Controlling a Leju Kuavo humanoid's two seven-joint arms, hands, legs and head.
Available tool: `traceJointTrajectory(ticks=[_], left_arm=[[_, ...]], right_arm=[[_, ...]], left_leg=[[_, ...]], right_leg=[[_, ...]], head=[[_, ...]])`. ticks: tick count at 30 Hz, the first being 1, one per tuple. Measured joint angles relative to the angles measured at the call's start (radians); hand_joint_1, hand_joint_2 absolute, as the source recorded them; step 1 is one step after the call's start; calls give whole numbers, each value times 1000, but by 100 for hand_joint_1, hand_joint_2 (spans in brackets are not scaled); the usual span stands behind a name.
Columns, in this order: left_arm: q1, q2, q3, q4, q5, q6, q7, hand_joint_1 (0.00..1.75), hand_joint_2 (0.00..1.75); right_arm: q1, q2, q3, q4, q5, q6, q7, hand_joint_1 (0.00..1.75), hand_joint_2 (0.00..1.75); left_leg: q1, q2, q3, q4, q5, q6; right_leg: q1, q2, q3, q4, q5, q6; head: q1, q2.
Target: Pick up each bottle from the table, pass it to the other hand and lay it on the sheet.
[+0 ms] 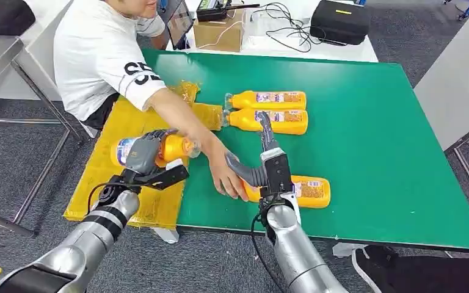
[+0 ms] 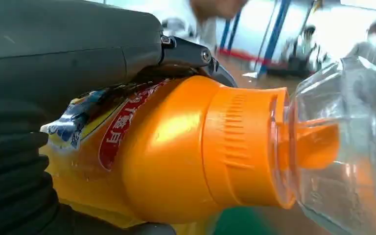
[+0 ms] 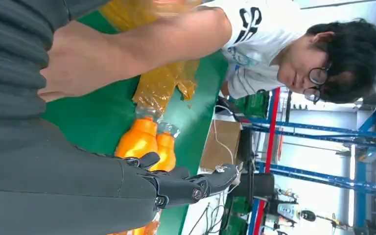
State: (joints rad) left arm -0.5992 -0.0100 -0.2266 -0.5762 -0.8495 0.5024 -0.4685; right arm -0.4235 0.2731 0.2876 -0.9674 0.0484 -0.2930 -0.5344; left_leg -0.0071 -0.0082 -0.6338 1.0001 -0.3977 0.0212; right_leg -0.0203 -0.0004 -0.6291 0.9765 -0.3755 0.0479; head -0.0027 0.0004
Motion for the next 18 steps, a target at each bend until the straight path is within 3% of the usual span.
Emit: traceJointTrajectory(ticks=[11,18], left_arm=[[-84,71,-144,186,-235,-196,172,175,175],[-109,84,-178,227,-244,-210,188,175,175]], right_arm=[[-14,3,1,0,9,40,1,0,175],[-20,4,2,0,12,41,2,0,175]], left_leg=[[0,0,1,0,0,0],[0,0,5,-1,0,0]], right_leg=[[0,0,2,0,0,0],[0,0,5,0,0,-1]], head=[[0,0],[0,0]])
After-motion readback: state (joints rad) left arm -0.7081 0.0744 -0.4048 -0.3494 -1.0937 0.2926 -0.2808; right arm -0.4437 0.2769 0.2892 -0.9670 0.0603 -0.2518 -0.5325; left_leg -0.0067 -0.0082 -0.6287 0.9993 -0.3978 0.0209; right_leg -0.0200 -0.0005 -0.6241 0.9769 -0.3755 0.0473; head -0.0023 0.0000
